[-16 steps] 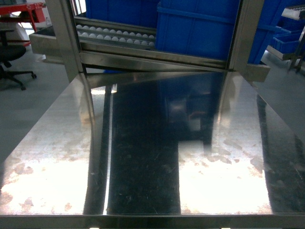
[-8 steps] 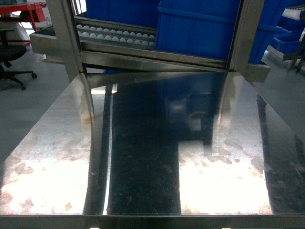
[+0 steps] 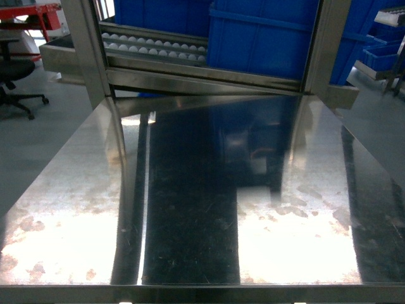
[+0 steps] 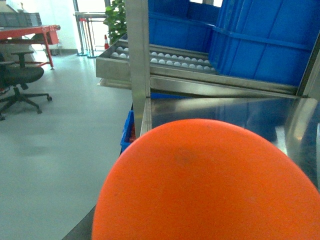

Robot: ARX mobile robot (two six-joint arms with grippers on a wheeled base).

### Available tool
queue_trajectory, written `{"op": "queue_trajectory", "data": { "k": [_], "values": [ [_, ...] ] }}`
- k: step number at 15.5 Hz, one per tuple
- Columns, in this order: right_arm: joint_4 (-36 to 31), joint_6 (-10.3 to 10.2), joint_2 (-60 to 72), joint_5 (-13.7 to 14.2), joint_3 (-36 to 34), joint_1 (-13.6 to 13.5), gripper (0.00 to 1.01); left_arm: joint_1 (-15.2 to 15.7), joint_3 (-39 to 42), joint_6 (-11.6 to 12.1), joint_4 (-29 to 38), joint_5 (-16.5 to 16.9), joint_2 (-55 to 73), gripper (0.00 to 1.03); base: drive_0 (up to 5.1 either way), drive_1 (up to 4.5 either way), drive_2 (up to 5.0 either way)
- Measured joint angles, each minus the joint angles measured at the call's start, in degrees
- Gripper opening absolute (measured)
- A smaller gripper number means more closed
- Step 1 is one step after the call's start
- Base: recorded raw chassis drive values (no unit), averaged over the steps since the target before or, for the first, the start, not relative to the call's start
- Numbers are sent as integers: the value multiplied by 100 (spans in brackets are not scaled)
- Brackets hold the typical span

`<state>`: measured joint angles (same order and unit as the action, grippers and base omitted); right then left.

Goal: Pick capacitor and pack into box

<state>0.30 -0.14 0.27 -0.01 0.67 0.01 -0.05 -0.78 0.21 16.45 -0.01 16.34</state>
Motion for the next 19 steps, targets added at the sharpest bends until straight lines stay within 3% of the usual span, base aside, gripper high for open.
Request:
{"op": "queue_trajectory", "data": {
  "k": [6, 7, 8, 19],
  "values": [
    [0, 0, 0, 0, 0, 0, 98, 0, 0, -2, -662, 0, -647, 43, 0, 0, 0],
    [0, 0, 0, 0, 0, 0, 98, 0, -2, 0, -1381, -4, -1117, 43, 0, 0, 0],
    [2, -2, 0, 2, 0, 0, 98, 0, -2, -2, -1687, -4, -1580, 43, 0, 0, 0],
    [0, 0, 0, 0, 0, 0, 98, 0, -2, 0, -1685, 0, -1587, 43, 0, 0, 0]
  ]
}}
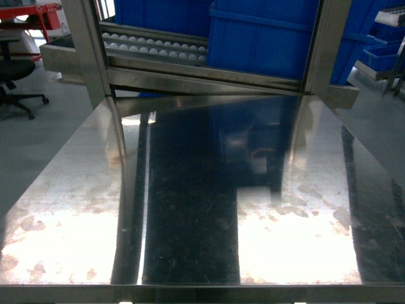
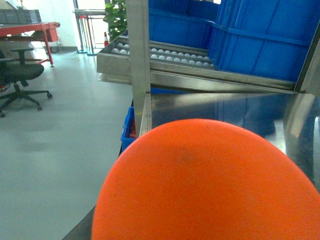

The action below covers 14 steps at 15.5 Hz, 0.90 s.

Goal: Pick capacitor and pack into box

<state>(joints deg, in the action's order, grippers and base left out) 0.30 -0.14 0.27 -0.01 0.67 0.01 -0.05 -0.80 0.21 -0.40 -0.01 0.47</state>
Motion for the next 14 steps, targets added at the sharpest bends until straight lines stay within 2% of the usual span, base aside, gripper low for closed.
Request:
{"op": "queue_trajectory", "data": {
  "k": [14],
  "values": [
    [0, 0, 0, 0, 0, 0, 98, 0, 0, 0, 2, 0, 0, 43, 0, 0, 0]
  ]
}}
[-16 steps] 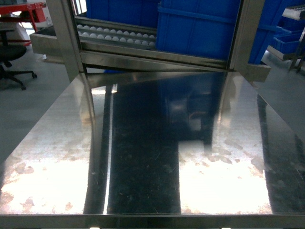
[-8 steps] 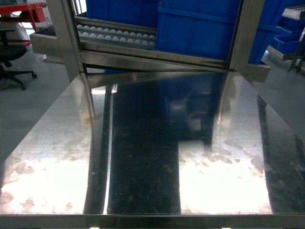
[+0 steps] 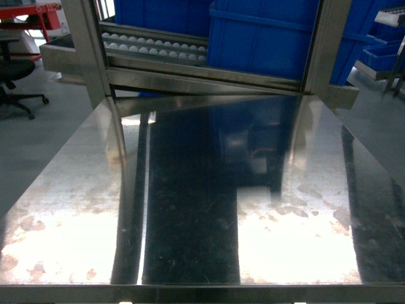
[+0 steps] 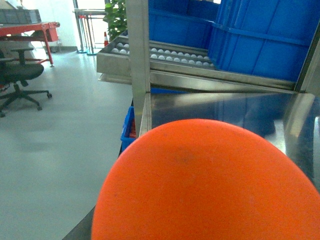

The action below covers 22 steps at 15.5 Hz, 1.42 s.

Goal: Pick capacitor and pack into box

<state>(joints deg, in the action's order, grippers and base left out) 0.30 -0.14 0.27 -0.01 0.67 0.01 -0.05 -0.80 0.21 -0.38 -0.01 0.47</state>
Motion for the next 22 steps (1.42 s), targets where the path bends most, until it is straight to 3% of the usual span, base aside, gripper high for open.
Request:
{"op": "queue_trajectory", "data": {
  "k": [22],
  "values": [
    [-2, 0, 0, -2, 0, 0, 98, 0, 0, -2, 0, -4, 0, 43, 0, 0, 0]
  ]
}}
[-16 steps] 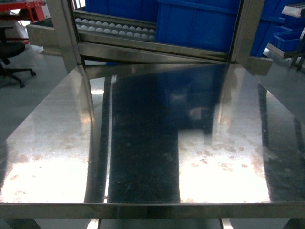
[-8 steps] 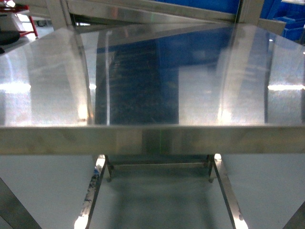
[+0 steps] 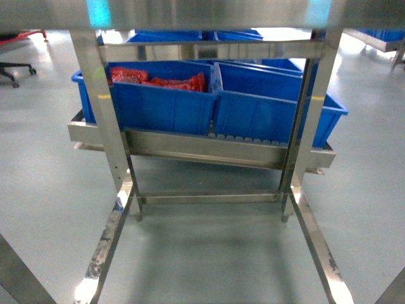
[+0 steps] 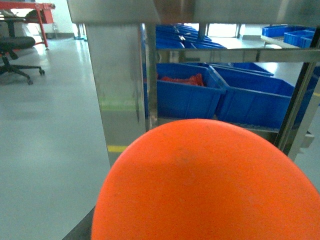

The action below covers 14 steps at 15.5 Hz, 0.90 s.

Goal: Pick capacitor and pack into box

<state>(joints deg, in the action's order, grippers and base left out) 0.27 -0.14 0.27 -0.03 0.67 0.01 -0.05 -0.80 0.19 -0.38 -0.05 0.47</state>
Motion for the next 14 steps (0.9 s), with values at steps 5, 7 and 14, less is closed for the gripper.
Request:
{"op": "queue_trajectory", "data": {
  "k": [5, 7, 14],
  "values": [
    [9, 4, 0, 4, 0, 0, 98, 0, 0, -2, -11, 4, 0, 43, 0, 0, 0],
    [9, -4, 0, 4, 0, 0, 98, 0, 0, 0, -7, -7, 0, 43, 0, 0, 0],
    [4, 0, 0, 2, 0, 0, 98, 0, 0, 0, -4, 4, 0, 43, 0, 0, 0]
  ]
}}
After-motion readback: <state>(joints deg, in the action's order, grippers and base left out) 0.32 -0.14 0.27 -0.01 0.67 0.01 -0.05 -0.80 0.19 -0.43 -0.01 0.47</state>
